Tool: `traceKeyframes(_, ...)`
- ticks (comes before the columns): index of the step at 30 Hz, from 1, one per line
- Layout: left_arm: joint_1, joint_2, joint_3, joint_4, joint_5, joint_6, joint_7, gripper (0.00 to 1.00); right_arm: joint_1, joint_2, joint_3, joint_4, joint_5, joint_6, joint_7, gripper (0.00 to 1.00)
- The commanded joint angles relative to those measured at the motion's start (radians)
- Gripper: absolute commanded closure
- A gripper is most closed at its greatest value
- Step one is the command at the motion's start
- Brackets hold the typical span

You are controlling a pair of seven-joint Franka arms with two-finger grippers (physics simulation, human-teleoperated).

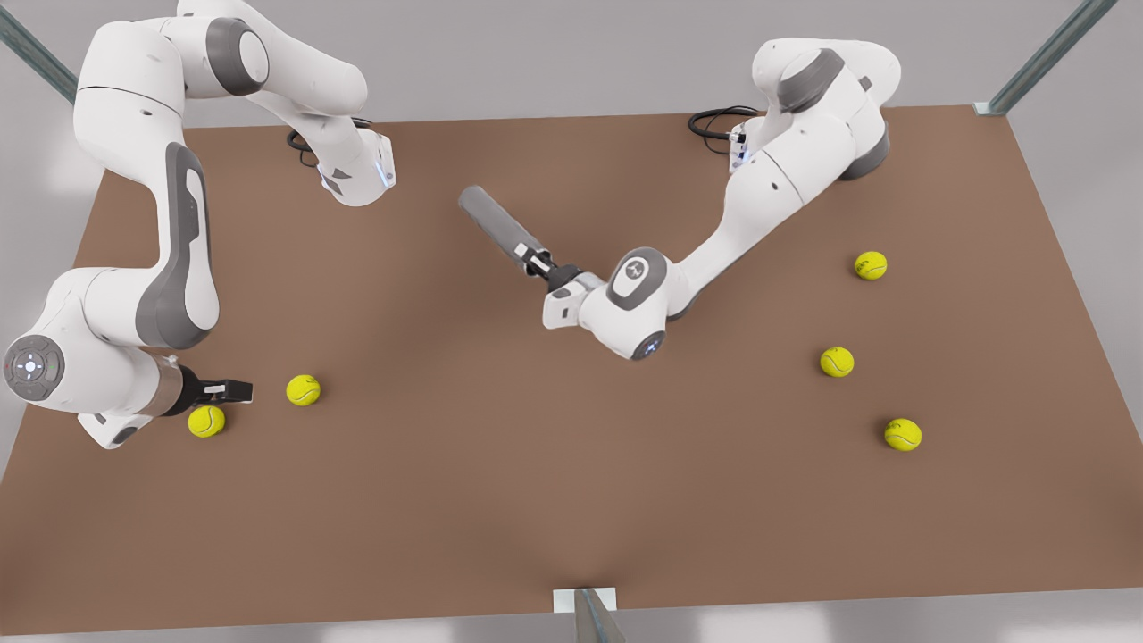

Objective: Put the tennis tube upright

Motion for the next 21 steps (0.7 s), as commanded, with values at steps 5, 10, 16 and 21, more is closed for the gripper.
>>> traceKeyframes(5,0.079,-0.054,-0.005,-0.012,-0.008,-0.056,-0.049,0.79,0.0,0.0,0.0,0.0,0.0,0.0,0.0,0.0)
traceKeyframes(10,0.197,-0.085,-0.003,-0.015,0.06,-0.138,-0.049,0.79,0.0,0.0,0.0,0.0,0.0,0.0,0.0,0.0)
traceKeyframes(16,0.323,-0.142,0.003,-0.023,0.13,-0.209,-0.051,0.79,0.0,0.0,0.0,0.0,0.0,0.0,0.002,0.0)
traceKeyframes(21,0.401,-0.173,0.003,-0.025,0.207,-0.211,-0.051,0.79,0.002,0.0,0.0,0.0,0.0,0.0,0.002,0.0)
